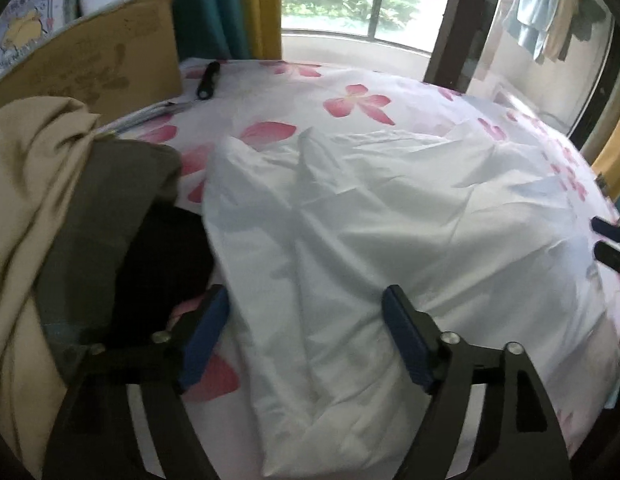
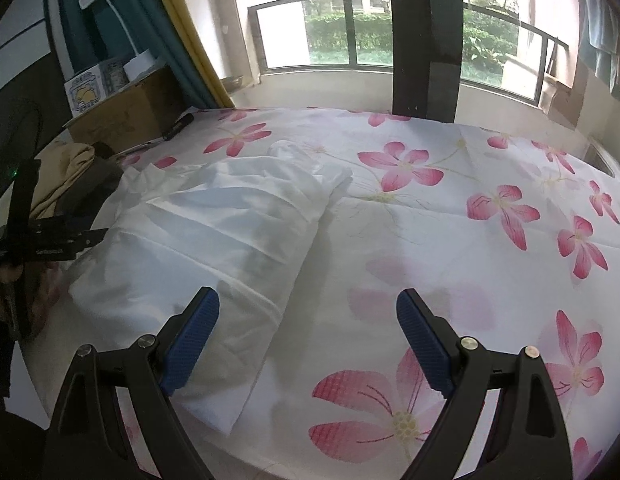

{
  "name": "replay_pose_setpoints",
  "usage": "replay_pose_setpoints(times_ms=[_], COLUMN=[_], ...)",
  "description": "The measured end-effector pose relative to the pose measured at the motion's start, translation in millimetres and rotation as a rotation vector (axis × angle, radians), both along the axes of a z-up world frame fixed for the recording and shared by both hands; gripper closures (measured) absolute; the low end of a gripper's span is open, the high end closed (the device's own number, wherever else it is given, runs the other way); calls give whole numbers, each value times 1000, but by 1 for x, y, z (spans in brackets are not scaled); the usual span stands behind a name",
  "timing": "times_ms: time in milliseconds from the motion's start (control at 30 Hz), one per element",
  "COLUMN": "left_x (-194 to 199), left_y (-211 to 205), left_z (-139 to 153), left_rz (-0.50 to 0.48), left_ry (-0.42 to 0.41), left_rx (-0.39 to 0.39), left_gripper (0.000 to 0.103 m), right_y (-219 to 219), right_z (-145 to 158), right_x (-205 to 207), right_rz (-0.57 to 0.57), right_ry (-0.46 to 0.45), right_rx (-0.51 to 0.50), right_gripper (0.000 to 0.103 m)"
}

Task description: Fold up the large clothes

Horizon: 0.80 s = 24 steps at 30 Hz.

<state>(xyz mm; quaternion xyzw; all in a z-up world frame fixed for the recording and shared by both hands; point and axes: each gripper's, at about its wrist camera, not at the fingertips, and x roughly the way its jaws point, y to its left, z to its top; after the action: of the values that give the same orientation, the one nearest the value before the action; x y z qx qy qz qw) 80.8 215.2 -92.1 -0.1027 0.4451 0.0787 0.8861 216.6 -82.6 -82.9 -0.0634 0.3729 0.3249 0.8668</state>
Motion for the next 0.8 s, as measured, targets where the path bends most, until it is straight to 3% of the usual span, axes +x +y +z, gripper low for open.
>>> replay_pose_setpoints(times_ms=[67, 267, 533, 633, 800], left_x=[1, -3, 11, 14, 25], left_y=[3, -5, -20, -28, -55], left_z=[0, -1, -10, -7, -2], left_rz=[-3, -116, -130, -153, -195], left_ry=[-15, -109, -180, -203, -167], left_rx=[-42, -341, -551, -555, -427], left_gripper=[20, 20, 16, 15, 13], right_y=[2, 9, 24, 26, 26], right_z=[-2, -11, -30, -30, -32], right_x=[4, 13, 21, 21, 23], right_rz=[2, 19, 9, 4, -1], right_ry=[6, 47, 72, 63, 78], right_rx=[2, 14, 6, 5, 20], right_gripper=[13, 13, 13, 12, 12])
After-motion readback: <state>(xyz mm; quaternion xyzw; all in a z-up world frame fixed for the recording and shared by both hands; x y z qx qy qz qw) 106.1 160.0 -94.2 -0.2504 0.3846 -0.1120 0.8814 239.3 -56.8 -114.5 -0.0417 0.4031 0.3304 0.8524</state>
